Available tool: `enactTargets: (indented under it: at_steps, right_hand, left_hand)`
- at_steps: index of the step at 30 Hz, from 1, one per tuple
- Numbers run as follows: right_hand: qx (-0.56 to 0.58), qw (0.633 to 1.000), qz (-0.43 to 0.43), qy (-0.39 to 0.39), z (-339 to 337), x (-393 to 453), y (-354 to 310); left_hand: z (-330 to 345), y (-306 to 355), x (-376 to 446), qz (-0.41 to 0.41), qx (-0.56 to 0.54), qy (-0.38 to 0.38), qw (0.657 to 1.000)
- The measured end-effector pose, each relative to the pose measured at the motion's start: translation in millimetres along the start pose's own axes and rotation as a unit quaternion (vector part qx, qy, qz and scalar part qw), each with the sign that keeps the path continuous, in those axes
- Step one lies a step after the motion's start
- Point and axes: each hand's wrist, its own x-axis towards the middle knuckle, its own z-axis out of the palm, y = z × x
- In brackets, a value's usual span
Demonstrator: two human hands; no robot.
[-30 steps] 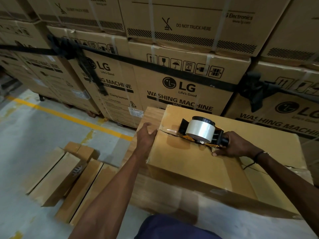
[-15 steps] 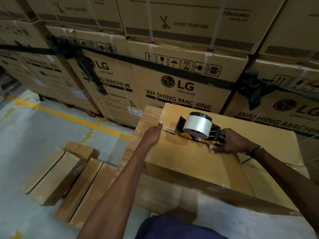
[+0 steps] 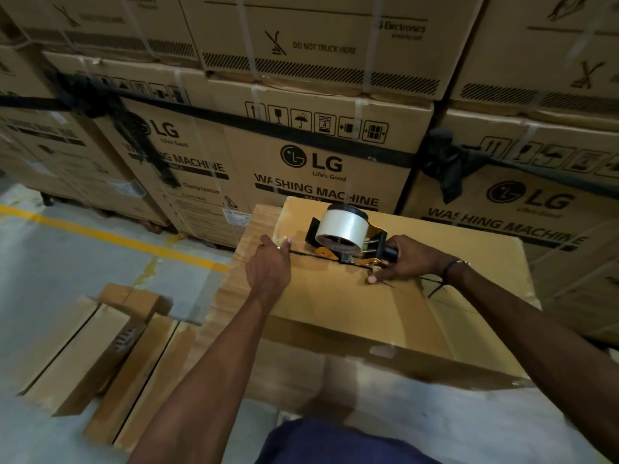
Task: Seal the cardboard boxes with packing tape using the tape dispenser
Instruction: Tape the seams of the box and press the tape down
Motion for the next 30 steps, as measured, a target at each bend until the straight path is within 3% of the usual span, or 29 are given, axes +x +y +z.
enactTargets:
  at_steps: [7,16,21,27,30]
  right_hand:
    - [0.003,1.0,-0.003,-0.006,-14,-24,4]
    - [0.029,0.999,0.018,-0.015,-47,-95,77]
    - [0.069,0.997,-0.014,0.021,-59,-100,61]
    - [0.104,0.994,0.019,0.039,-84,-102,42]
    - [0.095,0.995,0.016,0.02,-85,-105,41]
  left_hand:
    - [-2,1,-1,-0.007,0.007,-0.002,1.0]
    - [0,3,-5,0.002,-0.005,0.007,1.0]
    - [3,5,-7,0.094,-0.02,0.081,0.992]
    - [7,46,-69,0.144,-0.069,0.072,0.985]
    - [8,80,-116,0.228,-0.105,0.06,0.966]
